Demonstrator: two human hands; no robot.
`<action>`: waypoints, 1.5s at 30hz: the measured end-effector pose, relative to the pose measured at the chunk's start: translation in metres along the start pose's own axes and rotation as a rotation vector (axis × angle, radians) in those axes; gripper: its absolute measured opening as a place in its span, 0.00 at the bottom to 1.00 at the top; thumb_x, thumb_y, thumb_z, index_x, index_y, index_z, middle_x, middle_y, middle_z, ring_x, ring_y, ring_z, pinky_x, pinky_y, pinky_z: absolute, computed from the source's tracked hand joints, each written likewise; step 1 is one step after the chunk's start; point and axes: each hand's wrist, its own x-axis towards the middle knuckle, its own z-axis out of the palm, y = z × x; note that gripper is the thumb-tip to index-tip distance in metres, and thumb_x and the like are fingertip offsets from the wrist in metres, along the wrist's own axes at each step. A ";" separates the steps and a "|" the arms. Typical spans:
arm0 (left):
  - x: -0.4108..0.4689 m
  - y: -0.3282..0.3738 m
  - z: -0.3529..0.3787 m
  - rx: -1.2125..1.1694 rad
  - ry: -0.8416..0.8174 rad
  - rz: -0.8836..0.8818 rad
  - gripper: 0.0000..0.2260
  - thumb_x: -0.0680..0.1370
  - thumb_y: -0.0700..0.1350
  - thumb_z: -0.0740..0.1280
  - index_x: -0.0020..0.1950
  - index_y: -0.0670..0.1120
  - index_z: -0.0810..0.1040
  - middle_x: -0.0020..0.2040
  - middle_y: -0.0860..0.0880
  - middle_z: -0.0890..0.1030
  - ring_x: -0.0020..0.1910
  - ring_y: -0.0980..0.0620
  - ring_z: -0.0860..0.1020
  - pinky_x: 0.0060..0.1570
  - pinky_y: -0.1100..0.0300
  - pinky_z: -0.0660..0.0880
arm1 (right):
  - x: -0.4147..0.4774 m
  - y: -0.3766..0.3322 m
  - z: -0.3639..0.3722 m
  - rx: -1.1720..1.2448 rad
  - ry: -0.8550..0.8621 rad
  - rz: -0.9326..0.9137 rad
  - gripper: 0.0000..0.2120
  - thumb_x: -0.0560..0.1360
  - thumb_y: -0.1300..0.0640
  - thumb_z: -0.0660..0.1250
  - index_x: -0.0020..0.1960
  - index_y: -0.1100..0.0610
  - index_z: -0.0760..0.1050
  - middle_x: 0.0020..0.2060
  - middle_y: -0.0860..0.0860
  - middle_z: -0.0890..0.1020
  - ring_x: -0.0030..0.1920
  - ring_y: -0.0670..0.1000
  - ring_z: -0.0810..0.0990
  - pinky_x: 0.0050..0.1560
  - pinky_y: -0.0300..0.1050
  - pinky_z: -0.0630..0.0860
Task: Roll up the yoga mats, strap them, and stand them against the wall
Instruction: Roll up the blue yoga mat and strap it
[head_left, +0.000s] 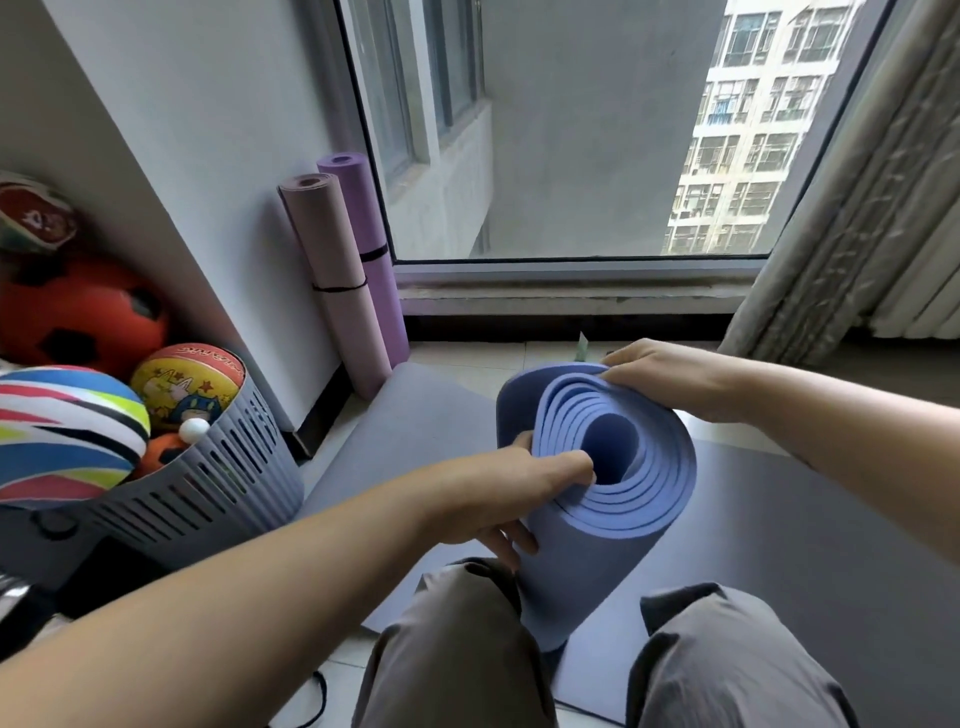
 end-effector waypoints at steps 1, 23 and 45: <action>0.001 0.001 0.000 0.016 0.005 -0.001 0.25 0.77 0.58 0.62 0.70 0.50 0.61 0.63 0.42 0.73 0.55 0.40 0.79 0.55 0.48 0.79 | -0.001 -0.001 0.000 0.007 -0.023 -0.006 0.13 0.81 0.56 0.58 0.45 0.60 0.78 0.43 0.57 0.83 0.38 0.52 0.81 0.43 0.47 0.76; -0.003 0.027 -0.008 0.556 0.443 0.259 0.40 0.67 0.55 0.68 0.76 0.50 0.58 0.67 0.46 0.72 0.62 0.47 0.74 0.56 0.51 0.76 | -0.044 -0.023 0.024 -0.735 0.135 -0.084 0.15 0.71 0.48 0.66 0.57 0.44 0.72 0.47 0.47 0.78 0.46 0.52 0.75 0.42 0.44 0.71; 0.059 0.019 0.031 -0.453 0.480 0.101 0.31 0.61 0.58 0.63 0.55 0.38 0.77 0.47 0.38 0.82 0.41 0.43 0.83 0.33 0.54 0.82 | -0.067 0.006 0.034 -1.070 0.222 -0.249 0.33 0.70 0.35 0.65 0.68 0.52 0.68 0.60 0.47 0.73 0.69 0.51 0.61 0.74 0.62 0.43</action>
